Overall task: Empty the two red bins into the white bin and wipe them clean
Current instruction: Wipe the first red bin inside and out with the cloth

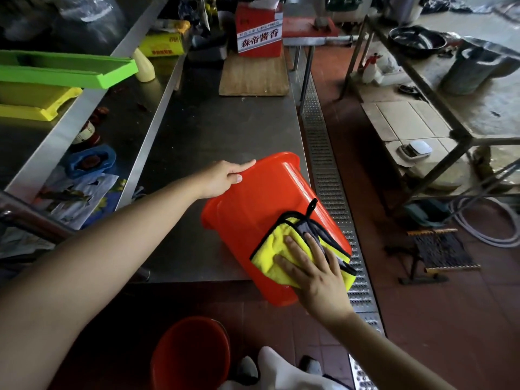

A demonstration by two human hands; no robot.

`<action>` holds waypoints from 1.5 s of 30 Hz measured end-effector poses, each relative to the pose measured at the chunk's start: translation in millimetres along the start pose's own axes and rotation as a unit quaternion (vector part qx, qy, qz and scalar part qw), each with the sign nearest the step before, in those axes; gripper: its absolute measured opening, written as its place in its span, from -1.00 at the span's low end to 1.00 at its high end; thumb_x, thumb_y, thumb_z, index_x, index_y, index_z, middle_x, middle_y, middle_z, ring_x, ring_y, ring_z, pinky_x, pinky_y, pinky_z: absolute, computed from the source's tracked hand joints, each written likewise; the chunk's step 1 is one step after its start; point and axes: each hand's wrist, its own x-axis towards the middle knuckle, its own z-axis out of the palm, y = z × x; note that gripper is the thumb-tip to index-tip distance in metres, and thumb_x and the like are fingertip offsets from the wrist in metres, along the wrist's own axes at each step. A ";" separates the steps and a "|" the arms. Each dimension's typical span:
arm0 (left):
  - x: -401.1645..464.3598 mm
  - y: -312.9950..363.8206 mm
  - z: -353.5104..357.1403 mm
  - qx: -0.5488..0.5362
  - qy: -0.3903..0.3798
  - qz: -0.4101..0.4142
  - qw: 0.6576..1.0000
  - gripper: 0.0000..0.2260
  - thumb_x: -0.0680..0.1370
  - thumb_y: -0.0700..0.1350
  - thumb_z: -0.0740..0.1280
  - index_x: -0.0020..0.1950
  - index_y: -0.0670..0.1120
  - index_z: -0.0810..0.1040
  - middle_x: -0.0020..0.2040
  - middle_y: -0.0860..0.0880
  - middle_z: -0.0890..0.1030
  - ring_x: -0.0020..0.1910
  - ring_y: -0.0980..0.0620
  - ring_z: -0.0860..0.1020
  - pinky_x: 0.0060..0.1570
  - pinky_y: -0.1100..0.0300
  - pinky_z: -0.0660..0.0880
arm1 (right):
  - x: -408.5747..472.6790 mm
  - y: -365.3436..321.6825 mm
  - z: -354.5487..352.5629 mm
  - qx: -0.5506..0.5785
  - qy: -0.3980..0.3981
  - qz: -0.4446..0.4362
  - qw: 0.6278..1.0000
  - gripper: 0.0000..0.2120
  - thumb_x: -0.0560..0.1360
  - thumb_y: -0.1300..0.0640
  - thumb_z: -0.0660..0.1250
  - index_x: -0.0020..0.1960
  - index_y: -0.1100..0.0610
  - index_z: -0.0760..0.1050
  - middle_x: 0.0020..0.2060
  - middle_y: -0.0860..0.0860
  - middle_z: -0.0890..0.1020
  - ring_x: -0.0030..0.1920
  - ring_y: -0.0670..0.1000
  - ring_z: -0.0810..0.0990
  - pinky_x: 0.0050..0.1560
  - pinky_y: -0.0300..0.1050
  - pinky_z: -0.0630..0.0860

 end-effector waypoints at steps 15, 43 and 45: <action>-12.3 -4.4 5.9 0.063 0.052 0.005 0.997 -0.52 0.68 -0.10 0.16 0.46 0.41 0.20 0.48 0.04 0.38 0.43 -0.06 0.38 0.30 0.16 0.40 | 159.6 -9.0 -10.2 0.075 -0.057 0.060 0.994 -0.42 0.57 -0.14 0.26 0.53 -0.35 0.15 0.62 -0.16 0.00 0.61 0.14 -0.07 0.45 0.33 0.15; -42.5 -29.5 22.9 0.042 0.126 0.006 0.991 -0.52 0.67 -0.15 0.17 0.49 0.32 0.24 -0.02 0.08 0.57 -0.04 0.16 0.54 0.03 0.25 0.44 | 101.6 10.0 -22.1 0.139 -0.057 0.060 0.987 -0.28 0.45 0.09 0.34 0.56 -0.21 0.22 0.62 -0.10 0.07 0.61 0.17 0.01 0.42 0.29 0.24; -41.0 -28.9 24.1 0.042 0.124 -0.001 0.991 -0.51 0.68 -0.14 0.16 0.48 0.35 0.21 0.00 0.08 0.56 -0.01 0.14 0.54 0.03 0.27 0.43 | 63.1 16.6 -25.5 0.139 -0.043 0.057 0.988 -0.26 0.38 0.12 0.35 0.54 -0.17 0.29 0.61 -0.07 0.13 0.60 0.20 0.08 0.35 0.31 0.33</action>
